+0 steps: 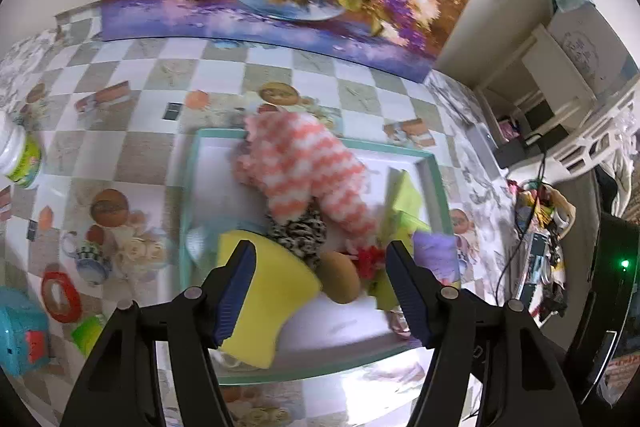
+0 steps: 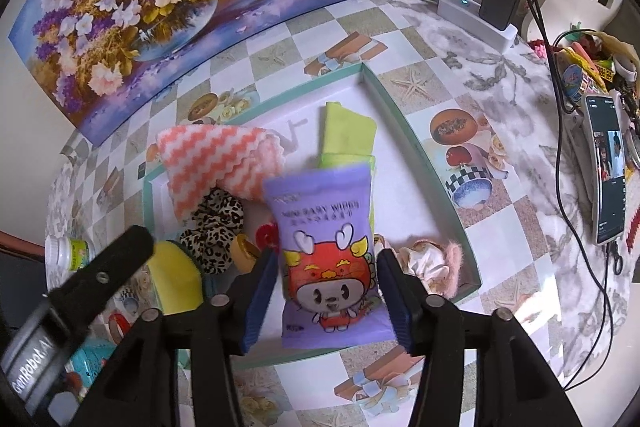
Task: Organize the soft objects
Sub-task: 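Carry the wipes pack and yellow tin into the white tray and open both tools, then move both tools back toward the green tissue box and red tape roll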
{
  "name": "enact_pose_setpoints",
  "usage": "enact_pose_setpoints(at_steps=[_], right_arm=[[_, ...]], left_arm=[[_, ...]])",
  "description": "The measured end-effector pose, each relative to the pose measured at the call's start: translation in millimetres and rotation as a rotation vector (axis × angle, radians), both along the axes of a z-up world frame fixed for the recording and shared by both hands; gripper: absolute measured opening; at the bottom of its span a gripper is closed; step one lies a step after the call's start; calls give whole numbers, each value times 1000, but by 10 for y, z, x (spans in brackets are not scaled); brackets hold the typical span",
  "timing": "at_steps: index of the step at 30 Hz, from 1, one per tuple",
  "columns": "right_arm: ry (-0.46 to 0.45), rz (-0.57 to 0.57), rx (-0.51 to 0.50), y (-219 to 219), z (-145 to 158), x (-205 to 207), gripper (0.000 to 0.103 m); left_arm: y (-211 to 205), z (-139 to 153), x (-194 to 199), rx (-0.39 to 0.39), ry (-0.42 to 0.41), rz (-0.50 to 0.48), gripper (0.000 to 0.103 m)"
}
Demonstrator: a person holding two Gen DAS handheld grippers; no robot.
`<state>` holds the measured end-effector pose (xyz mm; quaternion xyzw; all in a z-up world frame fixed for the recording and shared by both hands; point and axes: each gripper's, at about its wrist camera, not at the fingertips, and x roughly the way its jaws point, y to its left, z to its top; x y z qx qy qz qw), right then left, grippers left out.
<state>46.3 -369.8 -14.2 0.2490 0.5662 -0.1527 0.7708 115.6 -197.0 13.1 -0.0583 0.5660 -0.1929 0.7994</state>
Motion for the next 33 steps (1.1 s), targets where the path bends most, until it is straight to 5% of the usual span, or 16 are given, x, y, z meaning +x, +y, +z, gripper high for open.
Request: enact_pose_setpoints(at_steps=[10,15,33], right_arm=[[19,-2,-15,9,-22,12,67],[22,8,-31,33,-39,17,80],[-22,30,-50,173,122,46,82]], left_arm=[[226,-38,85,75,-13,70,73],[326,-88,123,127,-23,106,89],[763,-77,188,168,14,157,89]])
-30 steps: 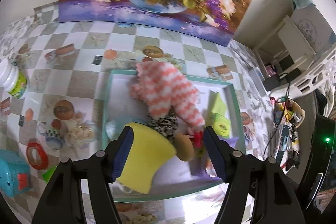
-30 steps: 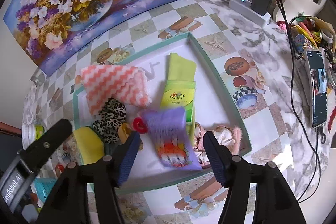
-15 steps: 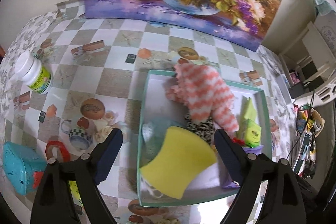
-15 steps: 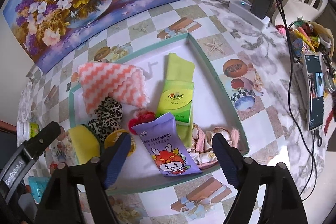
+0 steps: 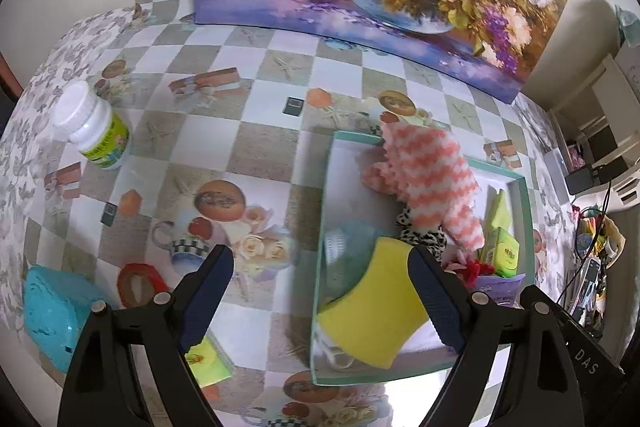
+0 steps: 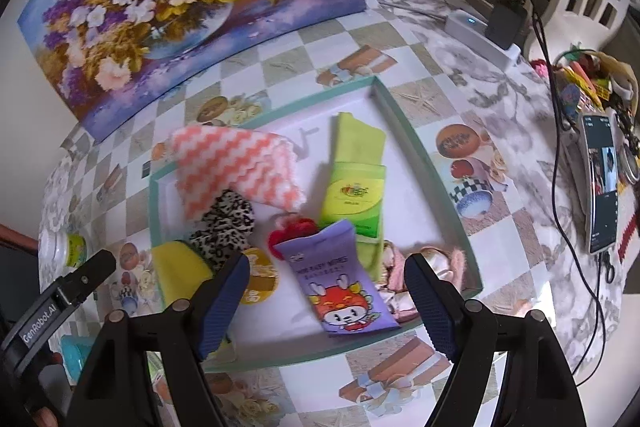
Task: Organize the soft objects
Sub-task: 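Move both tools back toward the green tissue box and red tape roll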
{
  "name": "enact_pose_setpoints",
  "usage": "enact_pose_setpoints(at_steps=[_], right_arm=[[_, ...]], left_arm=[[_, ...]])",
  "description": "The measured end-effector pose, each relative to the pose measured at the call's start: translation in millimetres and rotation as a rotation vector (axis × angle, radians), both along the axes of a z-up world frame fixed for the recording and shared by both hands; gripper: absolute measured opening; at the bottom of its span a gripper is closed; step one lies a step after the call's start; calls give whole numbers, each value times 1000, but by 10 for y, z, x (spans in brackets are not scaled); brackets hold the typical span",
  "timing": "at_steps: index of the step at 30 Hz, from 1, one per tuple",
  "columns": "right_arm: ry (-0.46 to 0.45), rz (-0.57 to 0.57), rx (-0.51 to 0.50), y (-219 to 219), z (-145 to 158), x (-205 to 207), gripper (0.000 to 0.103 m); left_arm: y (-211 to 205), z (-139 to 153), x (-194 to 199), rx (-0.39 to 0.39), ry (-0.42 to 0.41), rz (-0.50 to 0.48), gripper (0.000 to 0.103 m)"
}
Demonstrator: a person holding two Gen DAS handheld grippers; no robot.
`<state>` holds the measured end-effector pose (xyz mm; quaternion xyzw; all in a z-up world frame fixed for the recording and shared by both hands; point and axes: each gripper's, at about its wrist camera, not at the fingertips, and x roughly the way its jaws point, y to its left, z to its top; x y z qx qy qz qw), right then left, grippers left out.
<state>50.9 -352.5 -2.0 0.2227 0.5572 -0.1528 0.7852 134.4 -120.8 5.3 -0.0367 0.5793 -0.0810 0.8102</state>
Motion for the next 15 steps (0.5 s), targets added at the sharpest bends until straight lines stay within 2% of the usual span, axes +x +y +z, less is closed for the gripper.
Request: enact_pose_setpoints(at_steps=[7,15], right_arm=[[-22,26,10,163,93,27,82],[-61,127,22,550,211,131,82]], left_arm=[[205,92,21,4,-10,9,89],[535,127,42,96,-15,24,89]])
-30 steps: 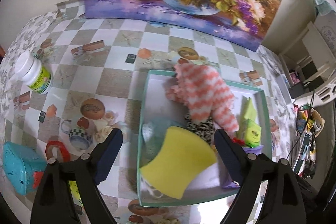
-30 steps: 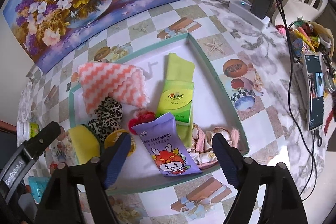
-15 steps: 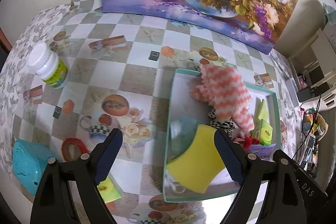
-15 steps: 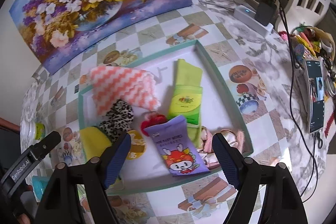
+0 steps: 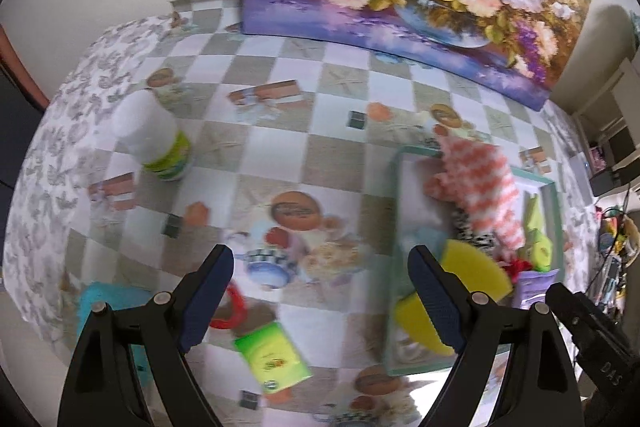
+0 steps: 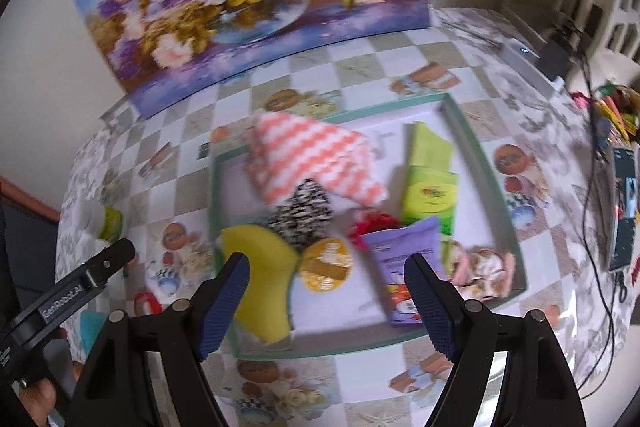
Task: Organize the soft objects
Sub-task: 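Move both tools back toward the green tissue box and red tape roll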
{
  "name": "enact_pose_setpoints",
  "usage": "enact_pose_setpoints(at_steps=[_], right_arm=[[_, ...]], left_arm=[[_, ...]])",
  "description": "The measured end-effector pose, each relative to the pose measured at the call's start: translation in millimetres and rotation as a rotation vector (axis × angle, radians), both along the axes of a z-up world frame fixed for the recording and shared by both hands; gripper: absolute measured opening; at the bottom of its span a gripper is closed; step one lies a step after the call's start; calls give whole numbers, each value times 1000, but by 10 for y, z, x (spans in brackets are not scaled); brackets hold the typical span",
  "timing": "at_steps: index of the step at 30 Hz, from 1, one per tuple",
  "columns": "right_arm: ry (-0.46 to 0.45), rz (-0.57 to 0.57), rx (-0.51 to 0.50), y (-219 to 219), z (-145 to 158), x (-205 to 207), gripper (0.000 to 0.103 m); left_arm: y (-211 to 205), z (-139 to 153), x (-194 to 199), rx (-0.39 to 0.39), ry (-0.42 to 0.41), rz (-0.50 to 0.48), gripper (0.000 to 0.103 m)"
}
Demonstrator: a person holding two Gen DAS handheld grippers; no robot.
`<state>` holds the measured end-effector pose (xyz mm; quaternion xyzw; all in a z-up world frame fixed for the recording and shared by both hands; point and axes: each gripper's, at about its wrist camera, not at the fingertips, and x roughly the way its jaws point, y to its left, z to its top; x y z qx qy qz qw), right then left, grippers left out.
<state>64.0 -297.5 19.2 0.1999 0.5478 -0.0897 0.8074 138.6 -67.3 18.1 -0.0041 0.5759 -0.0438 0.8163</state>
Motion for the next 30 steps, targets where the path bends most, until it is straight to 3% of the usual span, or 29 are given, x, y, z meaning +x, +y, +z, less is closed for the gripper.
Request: enact_pose_setpoints(at_steps=[11,18,24,30], right_arm=[[-4,91,8,421,37,89,82],[-27,166,30,731,92,128,82],[-18,238,41,1049,60,172,82],[4,300,46,1327,-24,227,82]], left_arm=[[537,64,-16,-34,-9,86,89],[722,-6,3,-42,17,103,89],[860,-101,32,3,49,102,89],[1051,-184,89,-42,79,127,89]])
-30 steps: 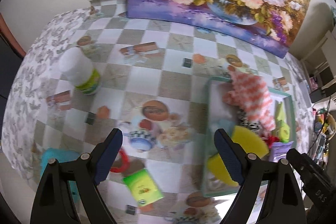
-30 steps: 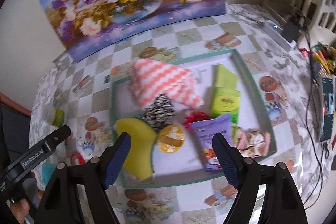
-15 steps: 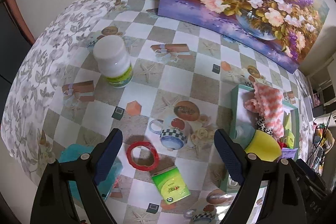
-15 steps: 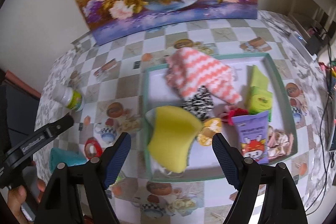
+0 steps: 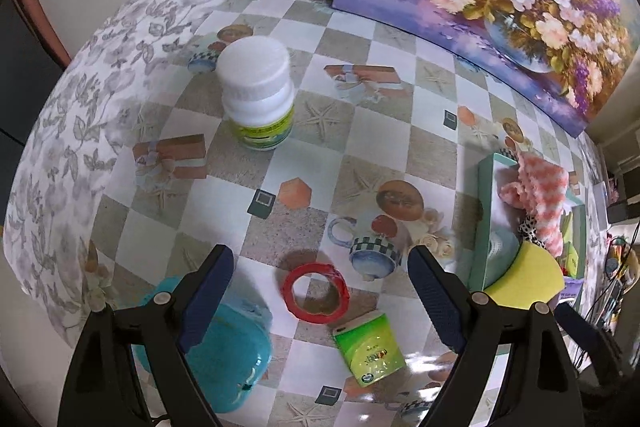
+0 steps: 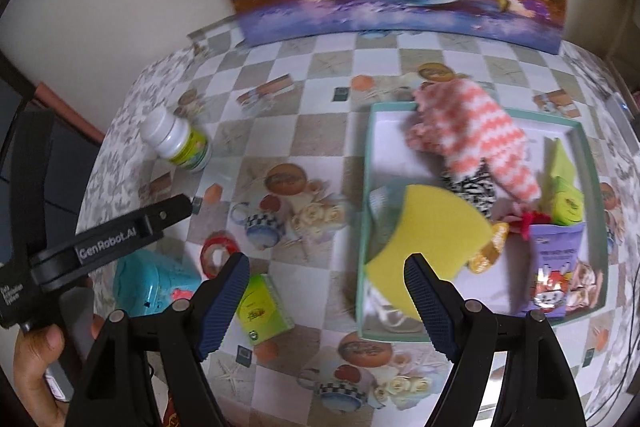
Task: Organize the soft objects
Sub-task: 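Move both tools back toward the green tissue box and red tape roll, then grasp the green tissue box with the right tool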
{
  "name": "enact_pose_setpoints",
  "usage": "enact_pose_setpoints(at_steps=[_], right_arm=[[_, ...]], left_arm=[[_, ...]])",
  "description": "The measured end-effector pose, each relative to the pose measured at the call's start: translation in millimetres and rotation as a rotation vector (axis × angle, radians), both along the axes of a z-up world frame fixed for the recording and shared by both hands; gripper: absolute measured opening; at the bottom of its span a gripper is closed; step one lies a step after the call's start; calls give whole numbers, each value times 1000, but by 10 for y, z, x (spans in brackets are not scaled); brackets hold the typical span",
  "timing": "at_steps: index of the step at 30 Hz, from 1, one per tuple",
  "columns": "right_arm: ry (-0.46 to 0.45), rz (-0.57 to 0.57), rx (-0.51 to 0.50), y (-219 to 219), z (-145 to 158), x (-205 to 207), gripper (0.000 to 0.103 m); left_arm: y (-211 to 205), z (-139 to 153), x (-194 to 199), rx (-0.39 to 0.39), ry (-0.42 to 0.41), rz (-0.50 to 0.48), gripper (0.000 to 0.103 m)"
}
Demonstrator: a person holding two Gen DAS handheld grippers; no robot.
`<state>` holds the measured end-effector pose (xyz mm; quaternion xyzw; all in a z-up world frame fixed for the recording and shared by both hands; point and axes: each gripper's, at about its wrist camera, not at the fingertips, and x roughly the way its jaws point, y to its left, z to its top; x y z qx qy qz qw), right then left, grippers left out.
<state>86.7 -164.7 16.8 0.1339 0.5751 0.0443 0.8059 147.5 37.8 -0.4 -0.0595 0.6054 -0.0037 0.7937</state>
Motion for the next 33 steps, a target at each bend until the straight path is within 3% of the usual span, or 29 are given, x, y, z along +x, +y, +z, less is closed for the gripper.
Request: enact_pose_setpoints(at_steps=[16,29,33], right_arm=[[110,131,-46,525,-420,80,82],[210,223,-81,831,-780,63,82],[236,259,-93,941,-883,25,82]], left_arm=[[256,-228,135,-58,77,50,89],[294,-389,174,38,128,16,89],[312,-404,182,29,130,20,89]])
